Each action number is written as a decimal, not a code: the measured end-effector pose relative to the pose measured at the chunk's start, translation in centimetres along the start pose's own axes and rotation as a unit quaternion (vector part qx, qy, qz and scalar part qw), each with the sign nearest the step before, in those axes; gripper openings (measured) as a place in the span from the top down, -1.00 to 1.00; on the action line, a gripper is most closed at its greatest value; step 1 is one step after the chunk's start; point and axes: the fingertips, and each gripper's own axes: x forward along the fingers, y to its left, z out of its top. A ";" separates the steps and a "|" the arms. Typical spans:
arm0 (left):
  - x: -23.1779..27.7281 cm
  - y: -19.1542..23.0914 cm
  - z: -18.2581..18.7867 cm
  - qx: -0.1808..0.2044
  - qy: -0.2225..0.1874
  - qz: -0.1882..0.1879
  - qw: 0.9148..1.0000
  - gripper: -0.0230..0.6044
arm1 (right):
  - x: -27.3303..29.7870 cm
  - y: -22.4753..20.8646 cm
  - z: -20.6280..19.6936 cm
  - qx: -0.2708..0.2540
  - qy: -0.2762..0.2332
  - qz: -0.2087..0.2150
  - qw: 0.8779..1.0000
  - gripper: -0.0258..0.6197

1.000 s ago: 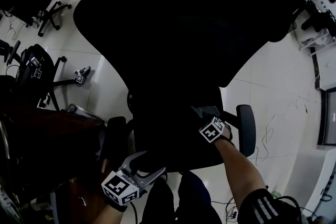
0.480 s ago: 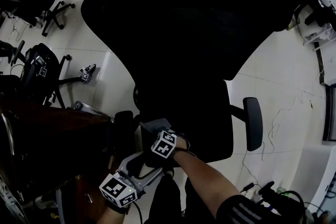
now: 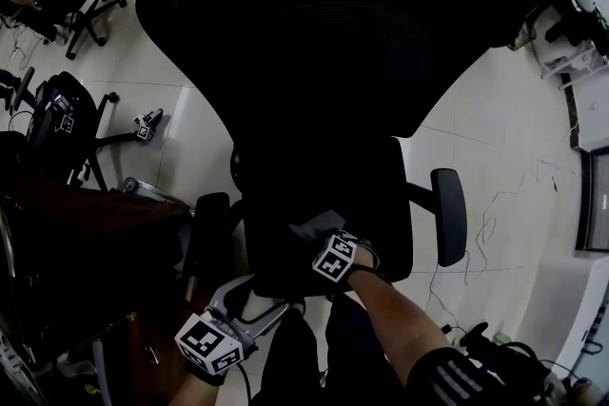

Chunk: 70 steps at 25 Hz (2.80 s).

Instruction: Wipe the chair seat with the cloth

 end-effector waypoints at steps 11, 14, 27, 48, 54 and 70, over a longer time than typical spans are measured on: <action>0.4 -1.1 1.2 0.015 0.009 -0.009 1.000 -0.12 | -7.5 -8.8 -13.1 0.100 0.057 -0.081 0.990 0.83; -0.1 -1.1 1.8 0.019 0.009 -0.007 1.000 -0.12 | -7.8 -7.5 -9.5 0.096 0.020 -0.072 0.993 0.83; -3.1 -0.1 0.6 0.015 0.020 0.002 1.000 -0.11 | -0.6 13.8 11.1 -0.048 -0.067 0.069 0.994 0.83; 2.6 -2.0 0.2 0.017 0.053 -0.034 0.998 -0.11 | -7.8 -1.4 -18.7 0.060 0.091 -0.032 0.994 0.83; 3.7 -3.0 0.6 0.023 0.056 -0.044 0.997 -0.11 | -10.0 -2.6 -18.1 0.103 0.058 -0.045 0.992 0.83; -4.0 -14.7 4.7 0.107 0.020 -0.076 0.991 0.02 | -38.7 9.7 -0.8 0.150 -0.324 -0.077 0.931 0.83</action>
